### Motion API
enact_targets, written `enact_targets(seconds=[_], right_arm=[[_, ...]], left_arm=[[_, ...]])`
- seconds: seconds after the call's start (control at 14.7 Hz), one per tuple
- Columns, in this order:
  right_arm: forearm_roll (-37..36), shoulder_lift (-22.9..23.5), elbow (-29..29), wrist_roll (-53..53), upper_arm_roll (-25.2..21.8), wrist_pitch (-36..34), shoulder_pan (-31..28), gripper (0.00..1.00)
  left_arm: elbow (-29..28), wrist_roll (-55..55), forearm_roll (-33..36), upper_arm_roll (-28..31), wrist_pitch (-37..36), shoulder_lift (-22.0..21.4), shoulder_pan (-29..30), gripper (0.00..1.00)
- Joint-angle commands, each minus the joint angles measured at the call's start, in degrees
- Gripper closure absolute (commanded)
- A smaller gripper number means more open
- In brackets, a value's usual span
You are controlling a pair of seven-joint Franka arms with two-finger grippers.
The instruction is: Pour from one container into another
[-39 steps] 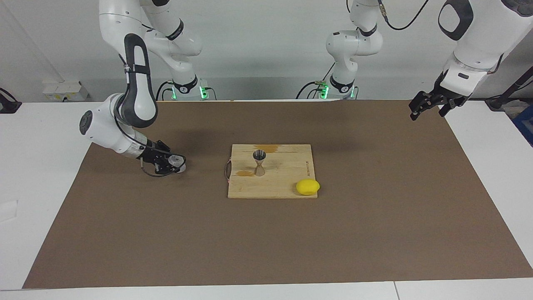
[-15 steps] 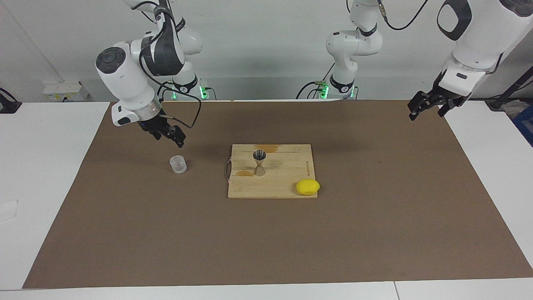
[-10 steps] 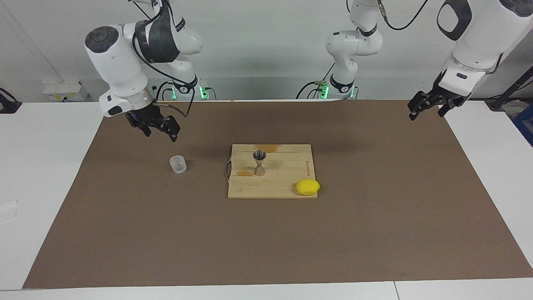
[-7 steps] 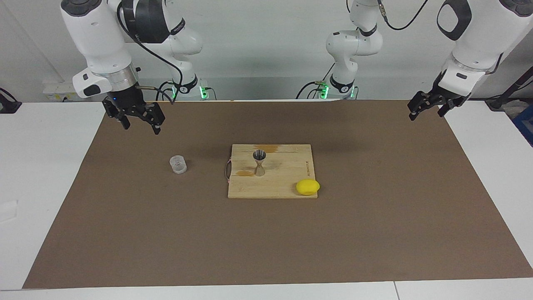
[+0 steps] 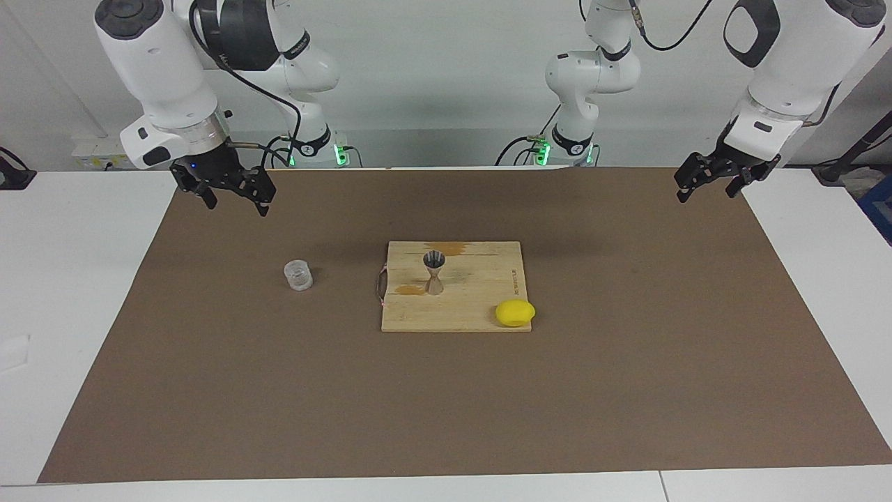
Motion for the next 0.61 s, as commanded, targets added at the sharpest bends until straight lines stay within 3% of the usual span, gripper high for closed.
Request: enact_targets(seconds=[0.0, 0.55], right_arm=[[-0.05, 0.0, 0.23, -1.72, 0.33, -0.78, -0.55, 0.0], [0.56, -0.35, -0.03, -1.01, 0.33, -1.05, -0.11, 0.0]], left_arm=[[-0.19, -0.67, -1.85, 0.28, 0.37, -0.39, -0.13, 0.0], [-0.19, -1.37, -1.94, 0.28, 0.2, -0.48, -0.22, 0.0]])
